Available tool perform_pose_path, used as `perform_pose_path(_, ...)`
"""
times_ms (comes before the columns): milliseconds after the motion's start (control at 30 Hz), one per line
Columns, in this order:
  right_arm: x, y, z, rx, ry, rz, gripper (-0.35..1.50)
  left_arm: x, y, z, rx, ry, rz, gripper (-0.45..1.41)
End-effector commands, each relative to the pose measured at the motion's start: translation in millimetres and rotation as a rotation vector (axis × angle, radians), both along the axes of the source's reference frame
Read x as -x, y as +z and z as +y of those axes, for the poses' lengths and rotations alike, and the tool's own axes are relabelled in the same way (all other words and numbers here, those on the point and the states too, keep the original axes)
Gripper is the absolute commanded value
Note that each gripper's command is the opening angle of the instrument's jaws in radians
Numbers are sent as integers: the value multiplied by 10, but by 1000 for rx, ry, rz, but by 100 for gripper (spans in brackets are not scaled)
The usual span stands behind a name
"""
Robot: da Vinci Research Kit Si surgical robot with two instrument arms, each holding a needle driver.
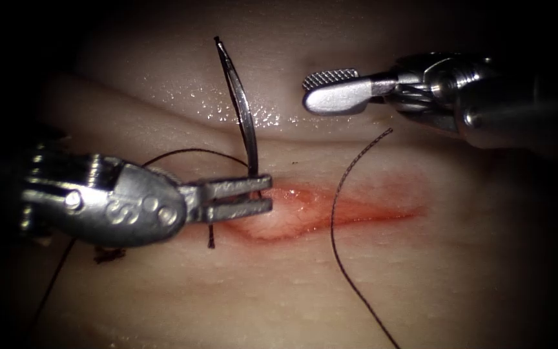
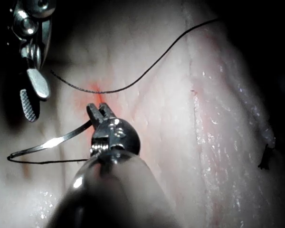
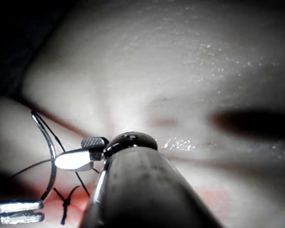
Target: Wound Closure
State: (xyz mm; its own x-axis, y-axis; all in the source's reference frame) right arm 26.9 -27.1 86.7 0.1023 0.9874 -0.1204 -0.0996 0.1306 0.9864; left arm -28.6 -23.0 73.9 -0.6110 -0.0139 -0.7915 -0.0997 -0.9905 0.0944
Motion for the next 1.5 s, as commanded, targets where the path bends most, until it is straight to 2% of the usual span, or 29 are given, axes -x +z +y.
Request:
perform_pose_path(33, -15, 7, -5, -6, -22, 0, 87, 6, 7, -5, 7, 2, 7, -45)
perform_pose_path(200, -15, 24, -16, -17, -28, -7, 111, 11, 17, -16, 55, 2, 59, -45)
perform_pose_path(533, -32, 31, -28, -5, -51, 19, 113, 24, 21, -26, 74, 2, 71, -45)
perform_pose_path(867, -48, 38, -24, 1, -62, 10, 106, 25, 14, -33, 84, 11, 74, -45)
perform_pose_path(900, -49, 39, -26, 3, -71, 16, 98, 27, 14, -33, 87, 13, 74, -45)
perform_pose_path(1000, -49, 39, -28, 5, -81, 19, 91, 28, 15, -32, 90, 17, 72, -45)
perform_pose_path(1033, -50, 38, -30, 8, -99, 21, 81, 30, 15, -31, 96, 17, 71, -45)
perform_pose_path(1167, -51, 38, -31, 9, -101, 20, 81, 32, 15, -31, 98, 22, 71, -45)
perform_pose_path(1233, -51, 39, -32, 11, -109, 19, 62, 31, 14, -31, 100, 28, 75, -45)
perform_pose_path(1333, -52, 40, -34, 12, -113, 20, 55, 31, 14, -31, 100, 27, 77, -45)
perform_pose_path(1367, -52, 41, -35, 15, -125, 20, -34, 32, 15, -31, 100, 27, 75, -45)
perform_pose_path(1500, -52, 42, -32, 13, -123, -21, -35, 32, 15, -32, 102, 34, 80, -45)
